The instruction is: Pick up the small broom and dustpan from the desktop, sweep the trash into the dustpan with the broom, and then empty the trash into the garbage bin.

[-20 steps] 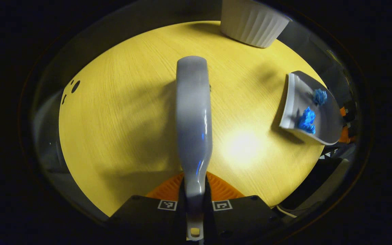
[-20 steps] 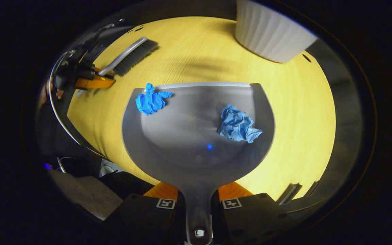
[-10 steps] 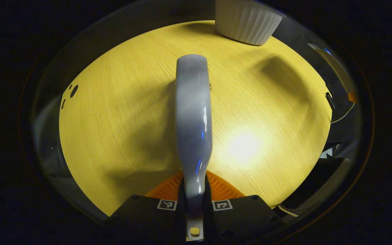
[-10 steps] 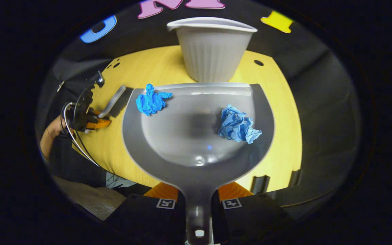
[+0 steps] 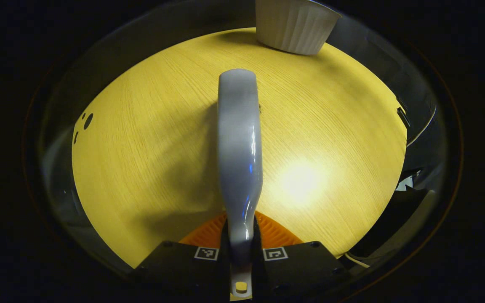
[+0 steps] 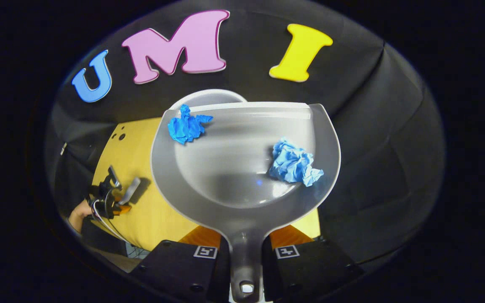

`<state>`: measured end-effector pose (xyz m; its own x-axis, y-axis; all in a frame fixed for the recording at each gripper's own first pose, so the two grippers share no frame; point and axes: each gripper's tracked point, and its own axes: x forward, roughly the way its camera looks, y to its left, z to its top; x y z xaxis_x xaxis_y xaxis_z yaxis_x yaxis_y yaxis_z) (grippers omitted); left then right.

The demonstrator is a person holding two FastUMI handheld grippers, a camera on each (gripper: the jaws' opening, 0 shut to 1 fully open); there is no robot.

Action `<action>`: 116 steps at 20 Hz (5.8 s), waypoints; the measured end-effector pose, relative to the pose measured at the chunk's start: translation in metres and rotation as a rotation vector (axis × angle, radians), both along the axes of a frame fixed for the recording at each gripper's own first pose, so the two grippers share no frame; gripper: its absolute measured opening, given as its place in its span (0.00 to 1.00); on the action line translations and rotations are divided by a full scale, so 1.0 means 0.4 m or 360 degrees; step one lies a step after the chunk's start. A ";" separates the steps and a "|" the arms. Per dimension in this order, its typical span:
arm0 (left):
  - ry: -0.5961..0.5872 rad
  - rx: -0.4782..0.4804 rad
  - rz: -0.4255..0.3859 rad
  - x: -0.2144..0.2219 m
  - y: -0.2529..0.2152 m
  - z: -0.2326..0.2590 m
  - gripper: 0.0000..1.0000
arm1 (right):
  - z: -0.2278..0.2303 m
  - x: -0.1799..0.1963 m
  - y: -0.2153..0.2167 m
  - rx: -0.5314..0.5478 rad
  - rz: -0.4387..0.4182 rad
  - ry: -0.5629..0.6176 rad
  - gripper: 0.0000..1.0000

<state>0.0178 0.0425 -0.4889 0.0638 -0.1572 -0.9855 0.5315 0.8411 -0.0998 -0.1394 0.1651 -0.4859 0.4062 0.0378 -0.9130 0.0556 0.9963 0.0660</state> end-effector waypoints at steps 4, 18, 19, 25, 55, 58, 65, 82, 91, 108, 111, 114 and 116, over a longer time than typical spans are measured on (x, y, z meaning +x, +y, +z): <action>0.0015 0.0024 -0.0043 0.007 0.007 -0.003 0.24 | -0.053 0.032 0.004 -0.0140 -0.0002 -0.0050 0.35; 0.0043 0.0066 -0.0076 0.015 0.012 -0.007 0.24 | 0.013 0.094 -0.003 -0.1020 0.0630 -0.0360 0.35; 0.0044 0.0067 -0.0080 0.015 0.013 -0.007 0.24 | 0.041 0.094 0.002 -0.1106 0.0692 -0.0412 0.35; 0.0043 0.0064 -0.0092 0.018 0.015 -0.010 0.24 | 0.146 0.116 0.023 -0.1667 0.1134 -0.0656 0.34; 0.0047 0.0112 -0.0070 0.015 0.018 -0.002 0.27 | 0.042 -0.005 -0.021 -0.0344 0.0250 -0.0398 0.39; 0.0057 0.0123 -0.0083 0.016 0.020 -0.003 0.24 | 0.067 -0.014 0.027 -0.0058 0.0180 -0.0404 0.34; 0.0069 0.0142 -0.0090 0.016 0.023 0.000 0.23 | 0.160 -0.185 0.129 0.0311 0.0185 -0.0362 0.34; 0.0083 0.0159 -0.0101 0.017 0.027 0.001 0.23 | -0.213 -0.716 0.440 0.0315 0.0679 0.0316 0.34; 0.0078 0.0178 -0.0081 0.015 0.026 0.004 0.23 | -0.414 -0.741 0.598 0.0334 0.0694 0.0497 0.34; 0.0079 0.0184 -0.0076 0.015 0.024 -0.001 0.27 | -0.498 -0.780 0.644 0.0283 0.0663 0.0602 0.37; 0.0077 0.0185 -0.0076 0.017 0.024 0.002 0.24 | -0.484 -0.791 0.675 0.0348 0.0717 0.0537 0.46; 0.0062 0.0198 -0.0082 0.018 0.026 0.001 0.24 | -0.466 -0.798 0.691 0.0388 0.0720 0.0528 0.84; 0.0054 0.0217 -0.0100 0.021 0.030 -0.001 0.29 | -0.448 -0.797 0.688 0.0410 0.0685 0.0522 0.86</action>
